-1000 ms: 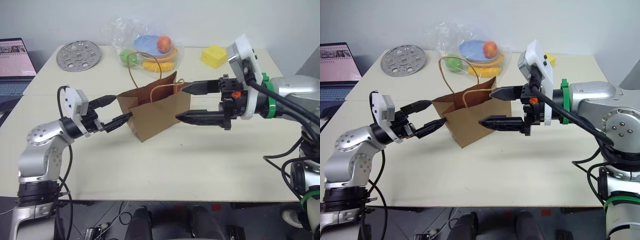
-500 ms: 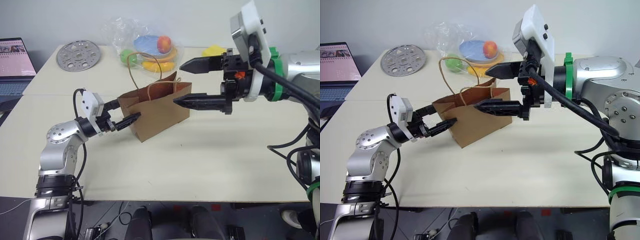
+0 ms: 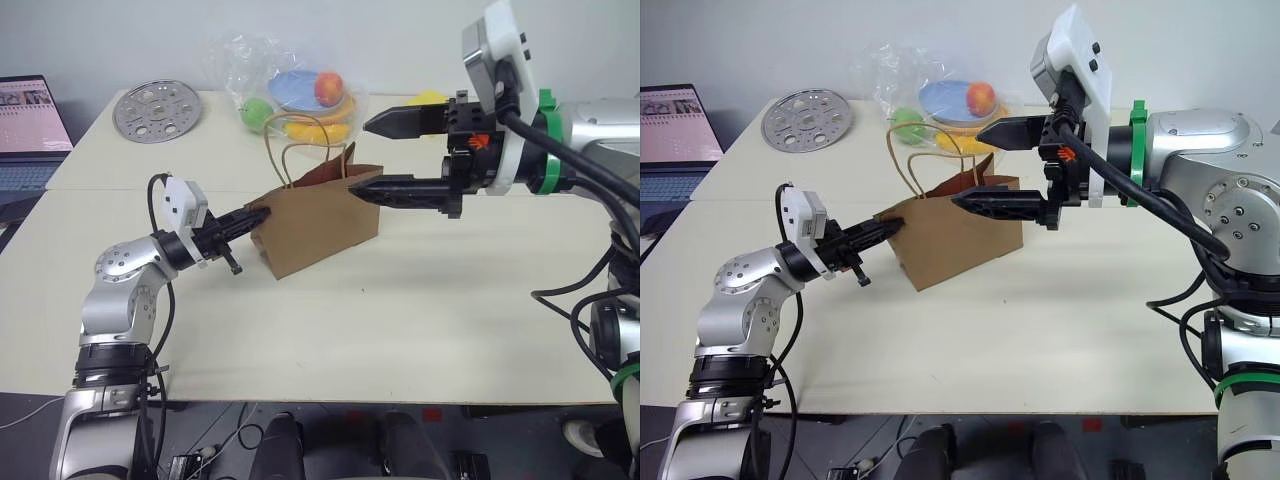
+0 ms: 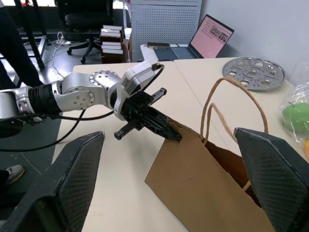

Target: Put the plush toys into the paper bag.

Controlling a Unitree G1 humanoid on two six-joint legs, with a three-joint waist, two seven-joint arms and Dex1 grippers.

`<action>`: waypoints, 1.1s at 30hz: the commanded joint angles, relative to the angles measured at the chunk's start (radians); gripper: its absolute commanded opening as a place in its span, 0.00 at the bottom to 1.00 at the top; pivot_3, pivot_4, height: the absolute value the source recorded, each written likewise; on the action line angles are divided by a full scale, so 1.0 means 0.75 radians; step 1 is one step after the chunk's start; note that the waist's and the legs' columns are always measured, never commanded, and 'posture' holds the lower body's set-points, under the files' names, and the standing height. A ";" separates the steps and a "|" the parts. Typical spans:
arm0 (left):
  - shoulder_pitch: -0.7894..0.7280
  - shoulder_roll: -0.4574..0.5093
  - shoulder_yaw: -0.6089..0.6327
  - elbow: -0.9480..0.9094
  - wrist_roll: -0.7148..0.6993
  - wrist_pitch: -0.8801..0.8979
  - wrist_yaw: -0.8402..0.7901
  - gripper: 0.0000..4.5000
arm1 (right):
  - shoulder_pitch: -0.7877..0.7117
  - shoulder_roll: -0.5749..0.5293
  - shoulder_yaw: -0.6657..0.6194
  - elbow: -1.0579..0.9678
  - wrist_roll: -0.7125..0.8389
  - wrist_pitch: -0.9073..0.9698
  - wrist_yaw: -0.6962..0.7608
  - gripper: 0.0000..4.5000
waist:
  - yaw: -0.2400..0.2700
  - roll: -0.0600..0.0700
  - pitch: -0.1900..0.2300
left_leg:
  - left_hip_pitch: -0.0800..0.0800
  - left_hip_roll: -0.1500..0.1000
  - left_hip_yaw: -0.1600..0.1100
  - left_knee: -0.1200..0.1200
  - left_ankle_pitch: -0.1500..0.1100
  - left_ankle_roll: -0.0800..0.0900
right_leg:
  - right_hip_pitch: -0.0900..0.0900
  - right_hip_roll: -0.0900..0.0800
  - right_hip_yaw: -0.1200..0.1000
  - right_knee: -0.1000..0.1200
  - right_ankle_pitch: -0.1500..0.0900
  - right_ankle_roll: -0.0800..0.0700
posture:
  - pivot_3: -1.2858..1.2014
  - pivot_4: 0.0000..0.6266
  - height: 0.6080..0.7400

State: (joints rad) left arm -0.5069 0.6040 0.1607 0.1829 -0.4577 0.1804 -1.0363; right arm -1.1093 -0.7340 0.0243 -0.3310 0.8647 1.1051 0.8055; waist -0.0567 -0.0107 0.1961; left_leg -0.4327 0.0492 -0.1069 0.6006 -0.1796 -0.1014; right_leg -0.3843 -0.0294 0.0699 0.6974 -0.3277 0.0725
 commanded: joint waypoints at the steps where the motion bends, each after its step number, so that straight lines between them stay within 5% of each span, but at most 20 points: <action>1: -0.136 0.081 -0.001 -0.042 -0.173 0.187 -0.214 0.01 | -0.078 -0.116 -0.044 0.114 -0.040 -0.033 0.115 1.00 | 0.002 0.000 0.001 | 0.000 0.000 0.000 0.000 0.000 0.000 | 0.000 0.000 0.000 0.000 0.000 0.000 | 0.52 0.24 1.00; 8: -0.323 0.196 -0.198 0.123 -0.140 0.224 -0.733 0.01 | -0.174 -0.326 -0.004 0.240 -0.103 -0.045 0.344 1.00 | 0.000 0.003 0.001 | 0.000 0.000 0.001 -0.001 0.000 0.000 | 0.000 0.000 0.000 -0.002 0.000 0.000 | 0.52 0.24 1.00; 18: -0.357 0.009 -0.194 0.382 -0.033 -0.083 -0.737 0.01 | -0.177 -0.378 -0.005 0.163 -0.081 0.078 0.384 1.00 | -0.004 0.003 0.002 | -0.001 0.000 0.001 0.000 0.000 0.000 | -0.001 0.000 0.000 -0.001 -0.001 -0.001 | 0.52 0.24 1.00; 33: -0.227 0.098 -0.163 0.215 -0.037 -0.010 -0.735 0.01 | -0.134 -0.339 -0.010 0.151 -0.099 0.020 0.380 1.00 | -0.002 0.003 0.002 | -0.001 0.000 0.000 0.000 0.000 0.000 | -0.001 0.000 0.000 0.000 -0.001 -0.001 | 0.52 0.24 1.00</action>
State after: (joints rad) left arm -0.6674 0.6648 0.0323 0.3858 -0.4821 0.1699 -1.5834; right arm -1.1989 -0.9825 0.0515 -0.2064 0.7974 1.1425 1.0883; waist -0.0584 -0.0083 0.1975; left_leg -0.4332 0.0492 -0.1066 0.6013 -0.1796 -0.1013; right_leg -0.3850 -0.0293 0.0701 0.6975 -0.3282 0.0720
